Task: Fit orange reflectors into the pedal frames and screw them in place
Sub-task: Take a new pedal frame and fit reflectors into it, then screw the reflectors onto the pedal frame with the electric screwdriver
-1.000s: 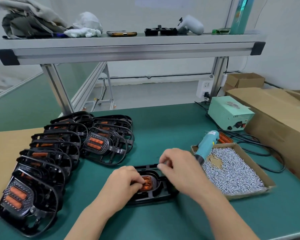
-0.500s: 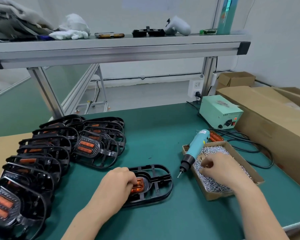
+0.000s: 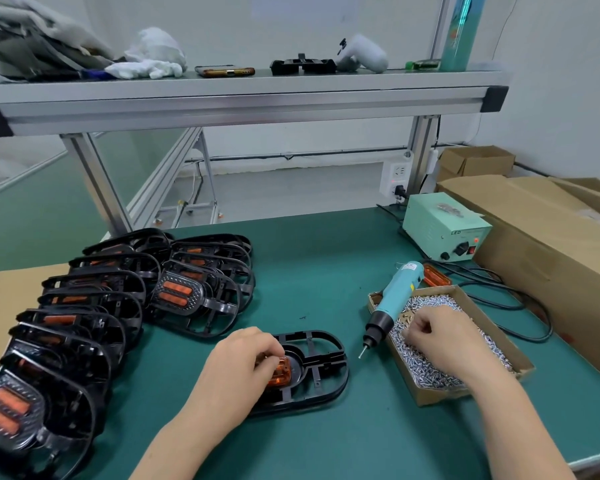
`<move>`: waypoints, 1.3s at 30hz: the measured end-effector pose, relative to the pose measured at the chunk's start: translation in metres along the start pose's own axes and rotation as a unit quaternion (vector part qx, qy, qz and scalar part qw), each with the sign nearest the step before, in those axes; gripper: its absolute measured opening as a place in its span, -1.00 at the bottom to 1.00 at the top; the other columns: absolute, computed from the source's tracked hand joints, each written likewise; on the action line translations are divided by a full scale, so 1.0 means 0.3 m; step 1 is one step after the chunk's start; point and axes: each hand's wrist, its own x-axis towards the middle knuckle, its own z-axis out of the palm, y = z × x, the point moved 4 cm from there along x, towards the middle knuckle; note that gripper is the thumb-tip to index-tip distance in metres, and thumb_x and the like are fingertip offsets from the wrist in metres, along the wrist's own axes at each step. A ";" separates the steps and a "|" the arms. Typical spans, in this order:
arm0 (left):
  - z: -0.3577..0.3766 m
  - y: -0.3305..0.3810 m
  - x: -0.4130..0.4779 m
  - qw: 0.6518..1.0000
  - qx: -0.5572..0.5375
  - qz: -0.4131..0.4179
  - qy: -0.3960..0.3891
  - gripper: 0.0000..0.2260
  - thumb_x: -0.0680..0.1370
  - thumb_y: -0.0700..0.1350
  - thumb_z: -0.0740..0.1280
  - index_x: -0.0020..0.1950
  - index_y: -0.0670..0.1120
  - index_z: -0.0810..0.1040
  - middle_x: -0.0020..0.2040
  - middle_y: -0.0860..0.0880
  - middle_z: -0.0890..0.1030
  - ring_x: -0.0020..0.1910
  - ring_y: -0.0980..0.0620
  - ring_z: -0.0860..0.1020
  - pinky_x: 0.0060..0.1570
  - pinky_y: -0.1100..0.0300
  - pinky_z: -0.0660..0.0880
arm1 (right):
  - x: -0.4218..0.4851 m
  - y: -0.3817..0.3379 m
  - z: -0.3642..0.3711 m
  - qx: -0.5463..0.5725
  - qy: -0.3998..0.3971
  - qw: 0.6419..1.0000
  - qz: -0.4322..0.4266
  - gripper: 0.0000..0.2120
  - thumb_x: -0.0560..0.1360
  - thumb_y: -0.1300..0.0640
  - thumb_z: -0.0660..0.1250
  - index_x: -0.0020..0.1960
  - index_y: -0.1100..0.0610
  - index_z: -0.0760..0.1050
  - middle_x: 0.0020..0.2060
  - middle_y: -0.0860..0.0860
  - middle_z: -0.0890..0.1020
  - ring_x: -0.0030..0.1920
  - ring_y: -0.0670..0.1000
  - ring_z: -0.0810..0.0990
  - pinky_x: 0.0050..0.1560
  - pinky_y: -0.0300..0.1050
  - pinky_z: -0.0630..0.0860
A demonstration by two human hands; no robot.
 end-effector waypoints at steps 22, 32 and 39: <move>-0.035 0.128 -0.009 0.906 -0.386 -0.042 0.168 -0.77 0.45 -0.26 0.49 -0.12 0.10 0.75 -0.13 0.02 0.72 -0.09 0.07 0.68 -0.07 0.32 0.55 | -0.250 -0.472 0.110 0.664 -0.143 0.732 -0.052 -0.68 0.58 0.18 0.37 -0.35 0.11 0.49 -0.49 -0.08 0.48 -0.54 -0.20 0.37 -0.54 -0.40 0.28; -0.042 0.120 -0.008 0.876 -0.454 -0.059 0.150 -0.76 0.53 -0.37 0.37 -0.17 -0.04 0.64 -0.18 -0.11 0.71 -0.19 -0.04 0.69 -0.16 0.26 0.59 | -0.146 -0.371 0.031 0.424 0.078 0.893 -0.131 -0.75 0.58 0.03 0.38 -0.21 0.15 0.59 -0.36 -0.11 0.59 -0.31 -0.13 0.49 -0.20 -0.16 0.42; -0.060 0.086 -0.016 0.885 -0.440 -0.077 0.133 -0.82 0.45 -0.34 0.47 -0.23 -0.08 0.63 -0.30 -0.12 0.65 -0.29 0.02 0.61 -0.22 0.27 0.58 | 0.021 -0.126 0.018 0.245 0.124 0.961 0.022 -0.44 0.52 -0.09 0.42 0.39 0.17 0.35 0.28 0.11 0.43 0.30 0.09 0.40 0.30 0.05 0.38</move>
